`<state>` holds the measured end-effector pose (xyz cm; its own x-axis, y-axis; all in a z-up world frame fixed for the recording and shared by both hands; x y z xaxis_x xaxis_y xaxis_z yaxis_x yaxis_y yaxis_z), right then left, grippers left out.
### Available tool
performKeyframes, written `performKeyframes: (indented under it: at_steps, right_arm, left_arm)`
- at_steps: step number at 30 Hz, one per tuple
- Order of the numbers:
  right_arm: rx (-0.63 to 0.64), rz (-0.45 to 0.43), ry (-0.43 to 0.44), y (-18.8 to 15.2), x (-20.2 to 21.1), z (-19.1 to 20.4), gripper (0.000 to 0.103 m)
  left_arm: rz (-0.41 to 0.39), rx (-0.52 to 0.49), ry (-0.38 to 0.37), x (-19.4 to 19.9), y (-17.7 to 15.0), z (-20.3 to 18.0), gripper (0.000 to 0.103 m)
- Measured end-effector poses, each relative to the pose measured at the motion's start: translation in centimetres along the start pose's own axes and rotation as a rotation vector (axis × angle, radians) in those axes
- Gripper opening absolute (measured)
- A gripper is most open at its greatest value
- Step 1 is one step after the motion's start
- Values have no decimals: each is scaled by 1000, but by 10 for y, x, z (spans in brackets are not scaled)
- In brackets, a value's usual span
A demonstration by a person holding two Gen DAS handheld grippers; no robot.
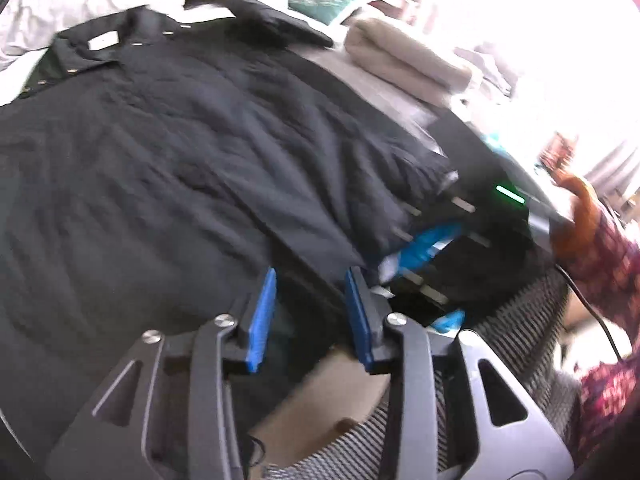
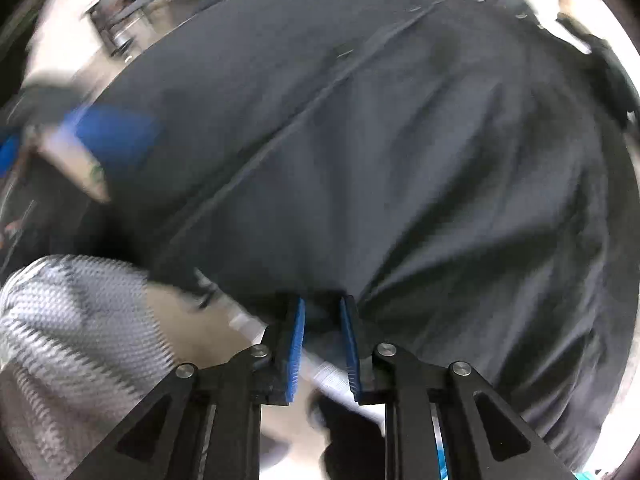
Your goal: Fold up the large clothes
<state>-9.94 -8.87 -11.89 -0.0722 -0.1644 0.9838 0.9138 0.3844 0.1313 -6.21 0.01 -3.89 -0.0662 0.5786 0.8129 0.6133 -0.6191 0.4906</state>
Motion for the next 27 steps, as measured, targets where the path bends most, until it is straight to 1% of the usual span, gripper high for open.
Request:
performKeyframes:
  at_steps: [1, 3, 5, 6, 8, 9, 10, 11, 12, 13, 14, 16, 18, 20, 21, 22, 23, 25, 27]
  right_arm:
    - [7, 6, 21, -2, 4, 4, 20]
    - [31, -36, 8, -3, 20, 9, 21]
    - [3, -99, -1, 4, 36, 2, 27]
    - [-23, -125, -13, 8, 43, -5, 29]
    - [-70, -153, -39, 15, 51, -18, 41]
    - [-114, -174, -63, 19, 56, -29, 45]
    - [-144, -187, -69, 20, 59, -36, 49]
    - [-185, -207, -65, 22, 64, -45, 53]
    - [-208, -218, -62, 23, 66, -49, 56]
    - [-252, -240, -63, 24, 71, -61, 60]
    - [-277, -255, -66, 21, 75, -71, 65]
    - [-339, -293, -86, 25, 83, -87, 67]
    - [-385, -331, -87, 22, 92, -104, 70]
    - [-437, -369, -81, 19, 102, -121, 78]
    - [-476, -396, -79, 21, 108, -130, 79]
    - [-500, -410, -78, 19, 114, -136, 80]
    - [-523, -422, -74, 18, 118, -145, 81]
    - [-578, -448, -62, 19, 128, -164, 81]
    - [-622, -466, -58, 22, 132, -177, 82]
  left_arm:
    - [-3, 8, 9, -1, 7, 5, 38]
    - [-3, 13, 27, -9, 20, 13, 40]
    - [7, 17, 36, -20, 26, 16, 48]
    - [42, 30, 30, -32, 25, 20, 52]
    - [135, 66, -5, -58, 15, 23, 52]
    - [155, 69, -3, -65, 9, 24, 52]
    - [131, 30, 17, -63, 4, 18, 53]
    - [151, -10, 28, -60, 1, 11, 54]
    - [174, -25, 28, -58, -1, 6, 54]
    - [190, -28, 16, -53, -1, 1, 55]
    - [191, -25, 0, -47, 0, -3, 55]
    - [167, -22, 17, -36, 7, -7, 61]
    - [131, -17, 65, -24, 18, -8, 67]
    - [86, -13, 132, -13, 34, -8, 72]
    - [73, -15, 159, -9, 40, -7, 75]
    - [55, -18, 202, -4, 52, -6, 78]
    - [40, -18, 231, -2, 63, -2, 79]
    - [-6, -11, 285, 5, 83, 3, 85]
    - [-56, 23, 317, 9, 101, 14, 89]
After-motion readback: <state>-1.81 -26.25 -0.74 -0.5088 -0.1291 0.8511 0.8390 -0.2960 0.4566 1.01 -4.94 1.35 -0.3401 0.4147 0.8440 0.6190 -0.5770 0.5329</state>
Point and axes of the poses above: each gripper's, at about its wrist camera, not at the fingertips, and x roughly against the way its jaws point, z to its left, y to its top, the point moved 3 cm from there along -x, roughly the way its jaws point, and after that the axes turned 5 degrees about z, right-handed, at the moved point
